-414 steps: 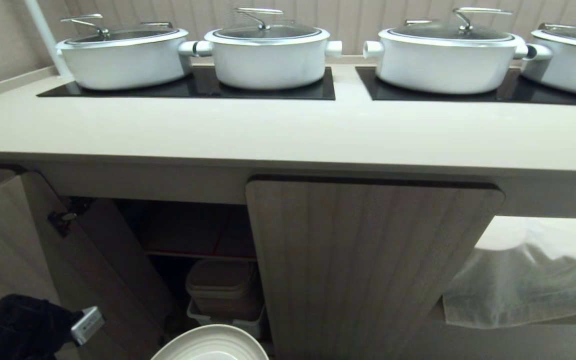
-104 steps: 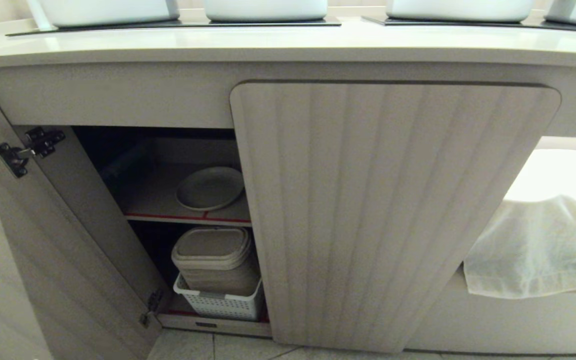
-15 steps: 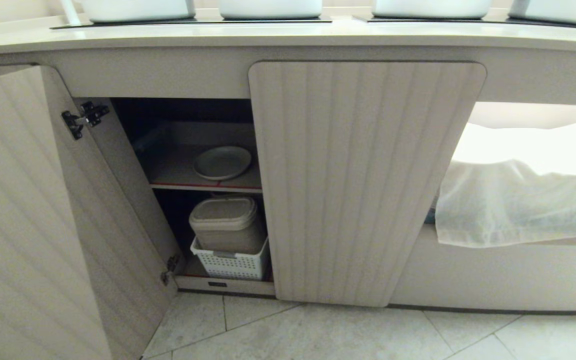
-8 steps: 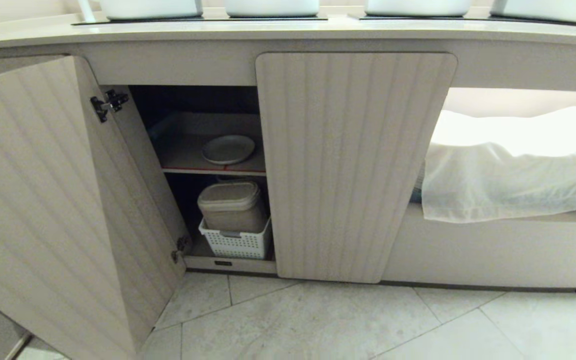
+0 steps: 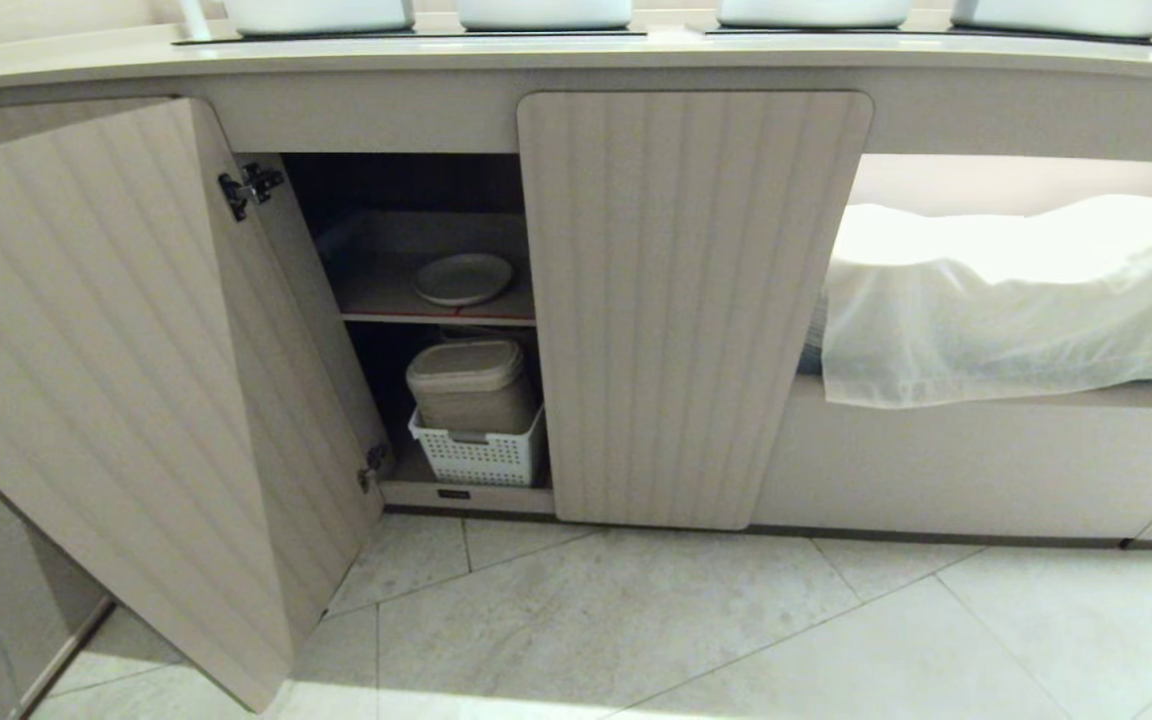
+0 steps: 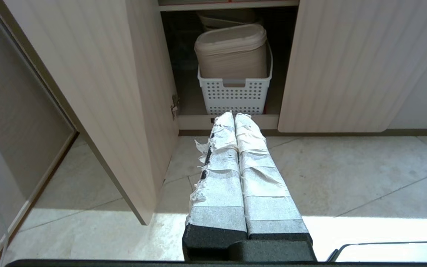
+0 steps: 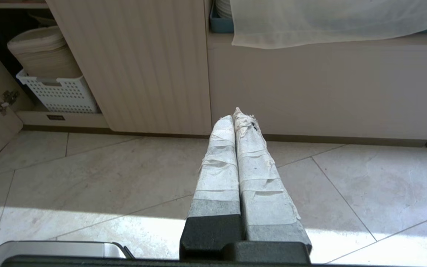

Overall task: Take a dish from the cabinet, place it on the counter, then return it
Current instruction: Close the cabinet door

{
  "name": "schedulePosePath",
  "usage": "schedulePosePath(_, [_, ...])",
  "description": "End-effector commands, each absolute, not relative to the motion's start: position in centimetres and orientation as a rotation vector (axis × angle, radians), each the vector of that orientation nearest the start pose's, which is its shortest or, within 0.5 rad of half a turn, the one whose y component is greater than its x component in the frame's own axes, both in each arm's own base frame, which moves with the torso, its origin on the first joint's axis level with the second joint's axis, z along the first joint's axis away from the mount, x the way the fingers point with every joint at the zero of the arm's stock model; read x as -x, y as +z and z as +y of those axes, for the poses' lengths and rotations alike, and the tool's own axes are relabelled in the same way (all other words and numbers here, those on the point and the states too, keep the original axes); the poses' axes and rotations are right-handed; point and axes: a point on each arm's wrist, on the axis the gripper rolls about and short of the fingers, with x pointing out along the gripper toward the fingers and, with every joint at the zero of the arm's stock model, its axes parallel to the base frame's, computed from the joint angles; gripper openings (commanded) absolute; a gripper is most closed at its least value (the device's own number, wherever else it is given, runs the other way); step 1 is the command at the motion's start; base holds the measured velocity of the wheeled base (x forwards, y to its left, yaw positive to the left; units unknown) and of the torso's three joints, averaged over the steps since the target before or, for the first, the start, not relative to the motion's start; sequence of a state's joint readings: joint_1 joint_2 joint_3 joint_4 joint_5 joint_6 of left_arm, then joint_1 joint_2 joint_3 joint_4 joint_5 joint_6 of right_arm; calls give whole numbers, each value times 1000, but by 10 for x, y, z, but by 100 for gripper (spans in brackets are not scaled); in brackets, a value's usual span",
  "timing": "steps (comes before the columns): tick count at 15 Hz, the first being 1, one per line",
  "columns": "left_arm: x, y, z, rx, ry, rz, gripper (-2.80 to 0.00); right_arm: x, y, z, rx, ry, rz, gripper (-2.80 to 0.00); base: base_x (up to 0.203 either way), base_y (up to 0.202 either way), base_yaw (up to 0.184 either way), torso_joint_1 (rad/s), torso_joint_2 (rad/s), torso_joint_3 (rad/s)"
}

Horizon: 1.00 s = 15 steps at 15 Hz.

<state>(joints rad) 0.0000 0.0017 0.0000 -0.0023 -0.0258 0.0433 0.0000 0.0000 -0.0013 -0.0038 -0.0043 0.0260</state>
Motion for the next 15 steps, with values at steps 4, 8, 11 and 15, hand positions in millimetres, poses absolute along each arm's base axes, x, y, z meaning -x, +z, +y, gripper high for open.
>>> schedulePosePath(4, [23, 76, -1, -44, -26, -1, -280, 23, 76, 0, -26, -5, -5, -280, 0, 0, 0, 0, 0, 0])
schedulePosePath(8, [23, 76, -1, -44, -26, -1, -280, 23, 76, 0, -26, -5, -4, -280, 0, 0, 0, 0, 0, 0])
schedulePosePath(11, [23, 76, -1, -44, -26, -1, -280, 23, 76, 0, -26, -5, -4, -280, 0, 0, 0, 0, 0, 0])
schedulePosePath(15, [23, 76, -1, -44, -26, -1, -280, 23, 76, 0, -26, -5, -6, -280, 0, 0, 0, 0, 0, 0])
